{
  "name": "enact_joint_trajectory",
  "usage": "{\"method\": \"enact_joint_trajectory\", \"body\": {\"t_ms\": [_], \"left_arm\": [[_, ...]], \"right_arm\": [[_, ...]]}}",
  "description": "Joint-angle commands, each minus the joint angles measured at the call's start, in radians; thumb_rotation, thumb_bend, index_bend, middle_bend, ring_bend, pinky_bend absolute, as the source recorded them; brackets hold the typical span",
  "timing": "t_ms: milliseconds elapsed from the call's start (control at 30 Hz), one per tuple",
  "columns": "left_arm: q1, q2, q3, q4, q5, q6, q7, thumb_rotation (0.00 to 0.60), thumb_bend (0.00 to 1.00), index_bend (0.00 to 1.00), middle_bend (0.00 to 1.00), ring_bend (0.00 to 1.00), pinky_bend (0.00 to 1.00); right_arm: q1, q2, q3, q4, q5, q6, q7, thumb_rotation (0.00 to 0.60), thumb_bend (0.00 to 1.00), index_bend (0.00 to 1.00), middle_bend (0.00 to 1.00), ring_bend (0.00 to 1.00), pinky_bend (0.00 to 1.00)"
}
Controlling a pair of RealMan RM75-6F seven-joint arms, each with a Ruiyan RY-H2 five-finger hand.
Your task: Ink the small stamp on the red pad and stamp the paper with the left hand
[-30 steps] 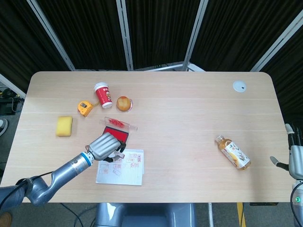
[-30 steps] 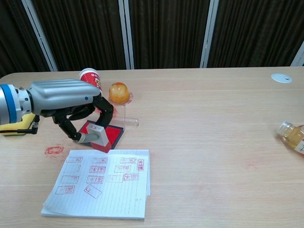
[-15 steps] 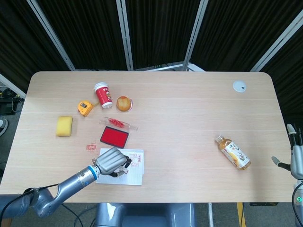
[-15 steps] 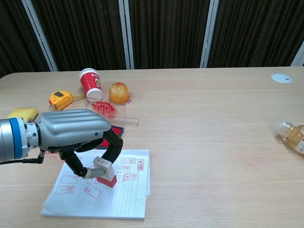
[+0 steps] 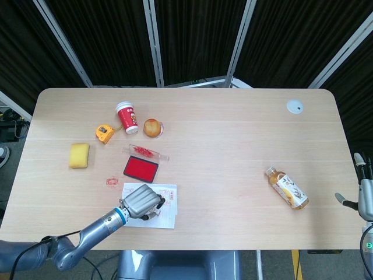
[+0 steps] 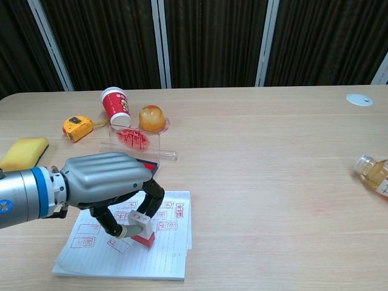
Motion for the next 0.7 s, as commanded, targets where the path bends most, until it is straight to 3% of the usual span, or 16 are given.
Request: {"method": "enact_joint_trajectory", "body": {"t_ms": [33,700], "left_arm": [[0.003,-0.009,-0.001,0.011,-0.004,0.004,0.008,0.6,0.42,0.62,0.54,0.77,0.81],[0.006,-0.054,0.01,0.065,0.044,0.014,-0.037,0.6,0.42,0.62,0.54,0.77,0.81]], "right_arm": [[0.0,0.0,0.0,0.001,0.001,-0.001,0.001,0.6,0.0,0.0,0.0,0.0,0.0],[0.001,0.001,0.002,0.004,0.004,-0.004,0.007,0.6,0.0,0.0,0.0,0.0,0.0]]}}
